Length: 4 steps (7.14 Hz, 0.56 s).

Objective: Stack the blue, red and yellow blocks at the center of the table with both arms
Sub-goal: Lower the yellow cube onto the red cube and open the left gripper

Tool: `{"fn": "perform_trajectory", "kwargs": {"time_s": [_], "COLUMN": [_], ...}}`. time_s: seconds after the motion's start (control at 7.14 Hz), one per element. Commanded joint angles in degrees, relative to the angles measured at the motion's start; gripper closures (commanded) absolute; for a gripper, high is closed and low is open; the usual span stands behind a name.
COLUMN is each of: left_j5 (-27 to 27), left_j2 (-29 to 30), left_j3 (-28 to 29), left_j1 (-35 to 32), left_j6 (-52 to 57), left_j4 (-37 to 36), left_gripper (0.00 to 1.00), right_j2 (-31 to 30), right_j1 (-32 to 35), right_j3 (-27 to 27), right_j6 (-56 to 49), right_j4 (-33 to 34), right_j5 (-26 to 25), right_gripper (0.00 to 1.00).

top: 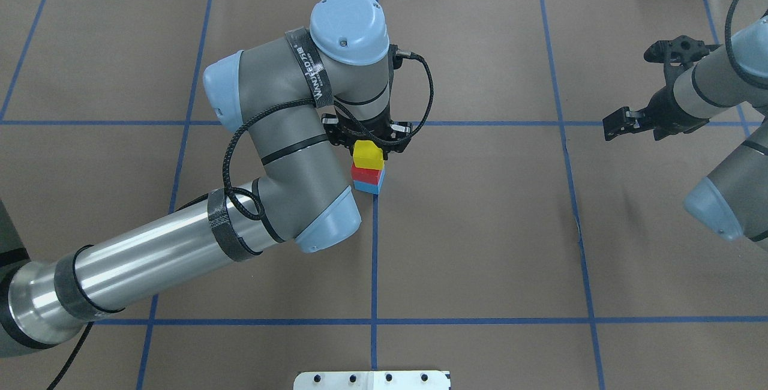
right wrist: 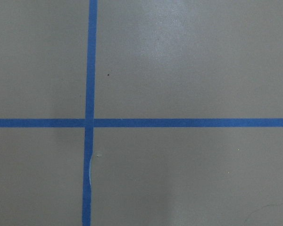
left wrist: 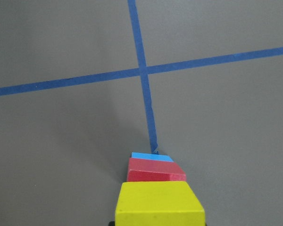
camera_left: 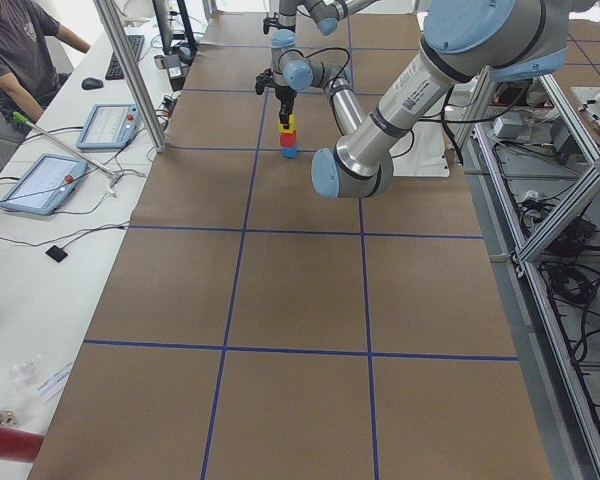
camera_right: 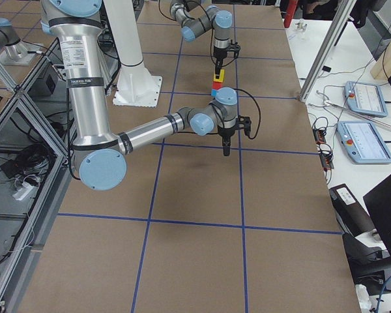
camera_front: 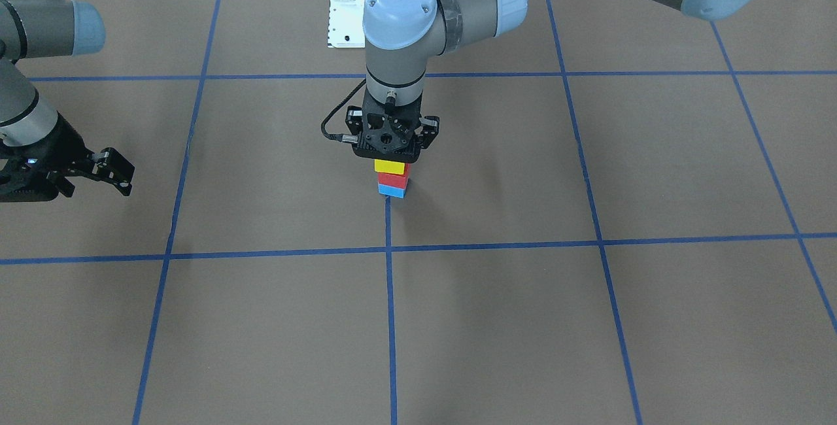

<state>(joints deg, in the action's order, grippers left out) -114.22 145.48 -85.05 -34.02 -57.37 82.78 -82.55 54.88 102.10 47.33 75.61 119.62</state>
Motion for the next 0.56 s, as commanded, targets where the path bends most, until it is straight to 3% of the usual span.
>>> {"fn": "perform_trajectory", "kwargs": {"time_s": [0.0,0.42], "left_j5": [0.05,0.05], "left_j2": [-0.37,-0.73], "left_j3": [-0.02,-0.64], "left_j1": [-0.08,-0.08], "left_j6": [0.07,0.07], "left_j4": [-0.16,-0.16], "left_gripper": [1.0,1.0], "right_j2": [0.11,0.28], "right_j1": [-0.03,-0.03], "right_j3": [-0.15,-0.32], "right_j6": [-0.04,0.05], "right_j4": [0.06,0.06], "right_j5": [0.0,0.0], "right_gripper": [0.0,0.0]}}
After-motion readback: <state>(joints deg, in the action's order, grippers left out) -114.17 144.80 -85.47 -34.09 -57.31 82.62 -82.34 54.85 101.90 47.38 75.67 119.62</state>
